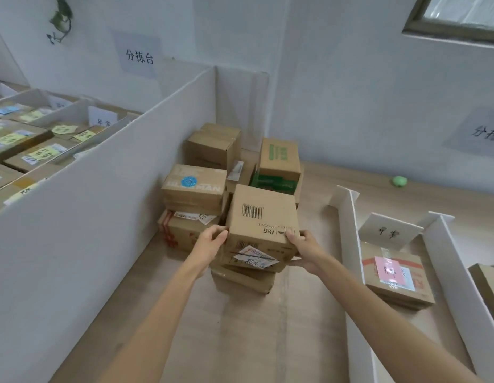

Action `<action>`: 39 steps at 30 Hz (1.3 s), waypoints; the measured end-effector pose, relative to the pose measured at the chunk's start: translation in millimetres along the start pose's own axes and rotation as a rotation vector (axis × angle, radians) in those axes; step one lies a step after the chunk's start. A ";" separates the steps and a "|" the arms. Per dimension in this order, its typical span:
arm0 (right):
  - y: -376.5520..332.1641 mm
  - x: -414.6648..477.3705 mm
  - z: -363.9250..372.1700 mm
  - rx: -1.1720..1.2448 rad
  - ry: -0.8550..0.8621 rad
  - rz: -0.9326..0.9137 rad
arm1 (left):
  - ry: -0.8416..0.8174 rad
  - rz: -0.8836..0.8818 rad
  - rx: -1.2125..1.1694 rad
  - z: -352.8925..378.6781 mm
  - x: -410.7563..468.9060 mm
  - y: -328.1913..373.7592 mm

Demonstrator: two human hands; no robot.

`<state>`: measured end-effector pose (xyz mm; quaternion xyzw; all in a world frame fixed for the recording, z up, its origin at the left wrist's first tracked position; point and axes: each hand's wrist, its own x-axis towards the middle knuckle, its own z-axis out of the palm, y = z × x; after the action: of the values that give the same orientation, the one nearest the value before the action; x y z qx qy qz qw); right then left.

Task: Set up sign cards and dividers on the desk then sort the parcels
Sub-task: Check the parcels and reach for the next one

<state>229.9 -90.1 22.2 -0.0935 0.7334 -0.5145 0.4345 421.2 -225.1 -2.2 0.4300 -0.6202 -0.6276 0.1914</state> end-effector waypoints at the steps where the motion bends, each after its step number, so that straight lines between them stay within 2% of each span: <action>1: 2.8 -7.2 -2.8 0.055 -0.015 0.018 | 0.003 0.009 0.021 0.0 -9.7 0.7; 4: 8.6 -29.2 -18.3 0.182 -0.051 0.021 | -0.019 0.033 0.033 5.3 -38.5 12.9; 8: 9.4 -73.4 -52.1 0.326 -0.180 -0.108 | -0.288 -0.080 -0.045 5.3 -87.2 44.5; 13: 22.2 -164.9 -97.2 0.406 -0.269 -0.277 | -0.400 0.008 -0.124 2.2 -155.5 59.9; 15: 28.6 -211.7 -106.1 0.289 -0.233 -0.360 | -0.461 0.042 -0.209 11.8 -189.0 64.8; 17: 34.8 -258.4 -108.0 -0.007 -0.131 -0.469 | -0.458 0.095 -0.273 26.3 -227.0 70.8; 19: 40.9 -300.1 -103.6 -0.226 -0.087 -0.506 | -0.376 0.176 -0.225 41.4 -265.7 72.7; 21: 52.5 -342.2 -91.5 -0.217 -0.147 -0.438 | -0.290 0.282 -0.147 54.6 -308.1 71.8; 23: 74.0 -377.7 -82.3 -0.024 -0.211 -0.495 | -0.182 0.382 -0.080 63.8 -351.7 66.6; 25: 96.9 -406.4 -81.8 0.182 -0.139 -0.616 | -0.168 0.501 -0.086 64.5 -393.8 62.4; 27: 116.2 -438.0 -91.9 0.359 -0.068 -0.605 | -0.197 0.642 -0.010 55.4 -435.1 57.9; 31: 160.8 -493.0 -119.1 0.518 -0.176 -0.513 | -0.103 1.030 0.360 40.2 -494.1 50.1; 32: 171.7 -503.1 -122.8 0.541 -0.190 -0.498 | -0.095 1.046 0.384 40.7 -505.2 49.8; 34: 190.5 -522.9 -123.3 0.579 -0.216 -0.487 | -0.120 0.964 0.353 40.4 -528.3 52.4; 37: 211.4 -555.1 -117.0 0.679 -0.183 -0.472 | -0.318 0.762 0.122 31.7 -552.6 53.3; 39: 223.2 -573.1 -111.0 0.717 -0.157 -0.427 | -0.400 0.690 0.019 21.7 -563.2 50.6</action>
<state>564.4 420.6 156.0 -0.1249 0.4369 -0.8068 0.3776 703.1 216.0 212.7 0.0673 -0.7591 -0.5920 0.2622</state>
